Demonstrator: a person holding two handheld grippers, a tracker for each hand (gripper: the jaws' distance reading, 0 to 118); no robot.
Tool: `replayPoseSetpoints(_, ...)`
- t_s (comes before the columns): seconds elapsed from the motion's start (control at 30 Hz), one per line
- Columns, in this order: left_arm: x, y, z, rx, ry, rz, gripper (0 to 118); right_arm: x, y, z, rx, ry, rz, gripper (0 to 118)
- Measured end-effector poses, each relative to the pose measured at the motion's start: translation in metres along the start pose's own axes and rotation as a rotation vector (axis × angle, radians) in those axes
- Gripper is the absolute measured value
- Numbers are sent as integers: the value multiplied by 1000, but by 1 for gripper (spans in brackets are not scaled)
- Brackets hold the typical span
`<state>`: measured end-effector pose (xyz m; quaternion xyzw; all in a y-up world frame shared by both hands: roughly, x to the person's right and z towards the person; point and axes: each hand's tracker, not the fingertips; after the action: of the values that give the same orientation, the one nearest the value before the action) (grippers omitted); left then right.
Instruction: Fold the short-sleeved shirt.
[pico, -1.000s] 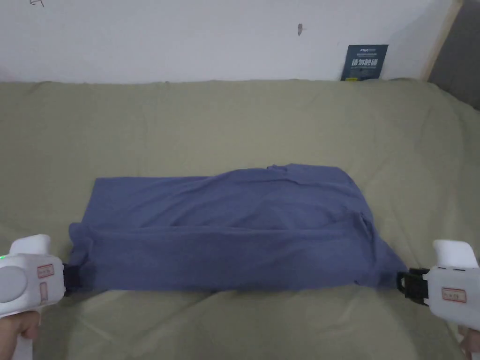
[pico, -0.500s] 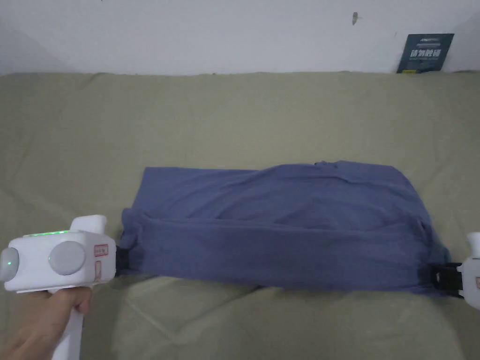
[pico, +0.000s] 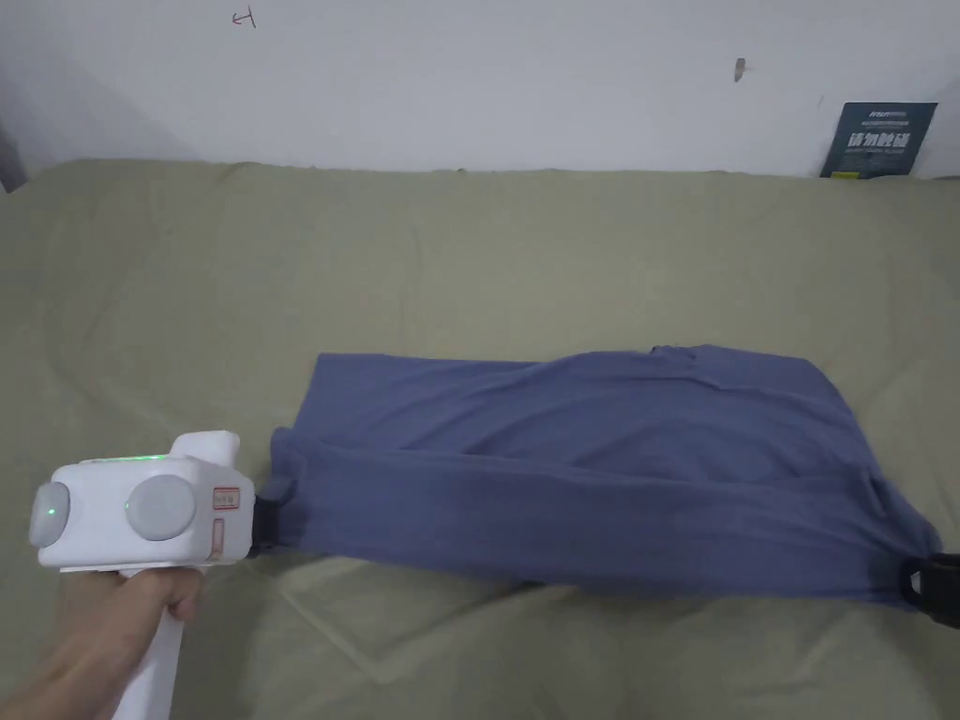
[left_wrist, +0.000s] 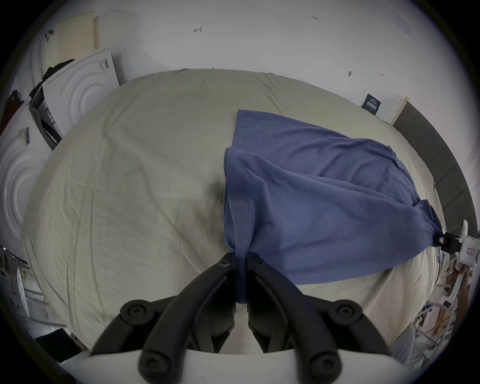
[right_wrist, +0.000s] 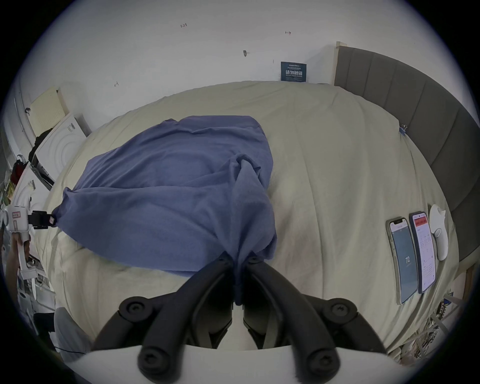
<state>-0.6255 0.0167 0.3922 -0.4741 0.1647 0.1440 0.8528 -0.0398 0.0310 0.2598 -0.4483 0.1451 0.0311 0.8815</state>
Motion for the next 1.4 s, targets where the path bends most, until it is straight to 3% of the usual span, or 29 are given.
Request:
replayPoseSetpoints(0.47,-23,-87,62,-17,20,8,3,9,-82,59,-40,41,2,7)
replayPoseSetpoints(0.77,-34,-124,74,-31,1,28,3,11,-116,64,-63,51,-44,8)
replayPoseSetpoints(0.83,-33,-125,71,-31,2,37,6,12,-115,60,-72,49,-49,13)
replayPoseSetpoints(0.87,-33,-125,70,-29,-2,46,19,10,-115,60,-80,53,-53,40)
replayPoseSetpoints(0.9,-36,-125,70,-22,-26,73,55,11,-113,60,-88,54,-69,80)
replayPoseSetpoints(0.93,-37,-124,71,-28,-26,68,110,11,-112,61,-100,30,-77,118)
replayPoseSetpoints(0.97,-36,-124,72,-26,-21,65,118,12,-113,61,-97,33,-73,116)
replayPoseSetpoints(1.03,-38,-123,84,-5,22,64,113,14,-109,74,11,23,-78,116)
replayPoseSetpoints(1.07,-37,-117,94,50,19,36,113,12,-105,79,-46,27,-83,116)
replayPoseSetpoints(1.2,-24,-103,115,85,-11,23,112,1,-84,93,21,15,-43,116)
replayPoseSetpoints(1.27,-25,-88,110,142,-4,12,105,-3,-72,92,71,19,-21,113)
replayPoseSetpoints(1.3,-22,-80,110,154,-17,13,94,-6,-64,91,91,15,-12,104)
replayPoseSetpoints(1.33,-21,-72,108,173,-38,14,59,-9,-58,91,122,6,-6,73)
replayPoseSetpoints(1.37,-18,-64,105,177,-57,9,18,-13,-51,90,131,1,1,32)
replayPoseSetpoints(1.4,-16,-55,99,180,-74,1,0,-16,-42,87,128,0,7,0)
